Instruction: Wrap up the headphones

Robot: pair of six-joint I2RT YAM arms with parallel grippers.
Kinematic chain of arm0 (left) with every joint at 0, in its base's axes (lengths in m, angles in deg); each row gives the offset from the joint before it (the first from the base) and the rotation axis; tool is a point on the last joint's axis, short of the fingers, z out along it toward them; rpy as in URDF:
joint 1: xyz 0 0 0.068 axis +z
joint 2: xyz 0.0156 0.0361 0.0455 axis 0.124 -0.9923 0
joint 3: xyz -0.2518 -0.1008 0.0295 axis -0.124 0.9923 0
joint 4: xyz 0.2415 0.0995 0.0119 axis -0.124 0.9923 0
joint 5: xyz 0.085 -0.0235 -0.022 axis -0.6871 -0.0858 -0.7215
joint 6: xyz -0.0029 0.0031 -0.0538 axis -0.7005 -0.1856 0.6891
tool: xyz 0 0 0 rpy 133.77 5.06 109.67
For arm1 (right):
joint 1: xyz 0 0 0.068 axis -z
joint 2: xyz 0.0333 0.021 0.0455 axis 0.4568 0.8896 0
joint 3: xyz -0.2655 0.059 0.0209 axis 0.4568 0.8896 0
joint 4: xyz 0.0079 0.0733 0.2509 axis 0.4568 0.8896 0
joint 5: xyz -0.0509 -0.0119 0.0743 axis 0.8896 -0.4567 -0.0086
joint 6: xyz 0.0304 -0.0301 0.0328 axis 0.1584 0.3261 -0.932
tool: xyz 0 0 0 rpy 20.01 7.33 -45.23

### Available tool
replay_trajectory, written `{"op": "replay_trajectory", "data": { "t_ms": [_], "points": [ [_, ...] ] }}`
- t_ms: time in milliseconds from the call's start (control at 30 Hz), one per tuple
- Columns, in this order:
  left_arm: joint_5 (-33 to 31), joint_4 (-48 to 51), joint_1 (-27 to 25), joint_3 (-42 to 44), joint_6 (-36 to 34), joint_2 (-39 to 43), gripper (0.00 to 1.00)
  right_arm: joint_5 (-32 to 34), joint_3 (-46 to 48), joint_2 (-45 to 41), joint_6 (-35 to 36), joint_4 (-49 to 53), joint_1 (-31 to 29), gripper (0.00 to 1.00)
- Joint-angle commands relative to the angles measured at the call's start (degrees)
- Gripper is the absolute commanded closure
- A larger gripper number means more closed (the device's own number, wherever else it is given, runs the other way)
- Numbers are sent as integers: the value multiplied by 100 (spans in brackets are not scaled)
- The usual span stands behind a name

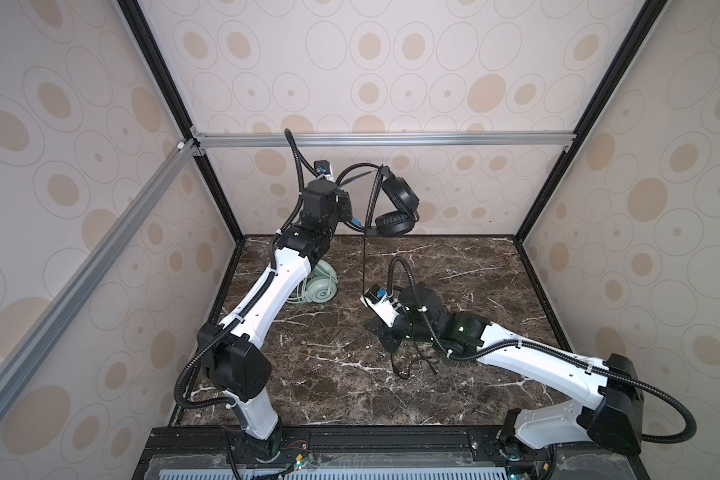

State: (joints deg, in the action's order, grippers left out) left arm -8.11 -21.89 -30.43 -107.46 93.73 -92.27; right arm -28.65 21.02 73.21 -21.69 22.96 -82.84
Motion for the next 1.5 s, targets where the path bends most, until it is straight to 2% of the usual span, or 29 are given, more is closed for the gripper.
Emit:
{"op": "replay_trajectory", "data": {
  "t_ms": [0, 233, 533, 667, 800, 1167, 1467],
  "points": [
    [-502, -773, 83, 163, -383, 58, 100, -91, -578, -180, 780, 698, -225, 100],
    [-538, -918, -199, 1085, -1077, 518, 100, 505, -1889, 281, 1370, 1955, -133, 100],
    [-705, -773, -630, 2360, -1800, 1476, 100, 635, -2817, 640, 1642, 2924, 444, 100],
    [-460, -556, -688, 2741, -2011, 1832, 100, 730, -3236, 815, 1833, 3302, 668, 100],
    [0, -202, -709, 2899, -2146, 2105, 100, 922, -3668, 992, 1993, 3668, 871, 100],
    [180, 224, -745, 3432, -2186, 2696, 100, 1337, -4232, 1133, 2239, 4033, 1626, 100],
    [1108, 546, -779, 3165, -2175, 2696, 100, 1183, -4499, 1466, 2112, 3981, 2180, 100]
  ]
}}
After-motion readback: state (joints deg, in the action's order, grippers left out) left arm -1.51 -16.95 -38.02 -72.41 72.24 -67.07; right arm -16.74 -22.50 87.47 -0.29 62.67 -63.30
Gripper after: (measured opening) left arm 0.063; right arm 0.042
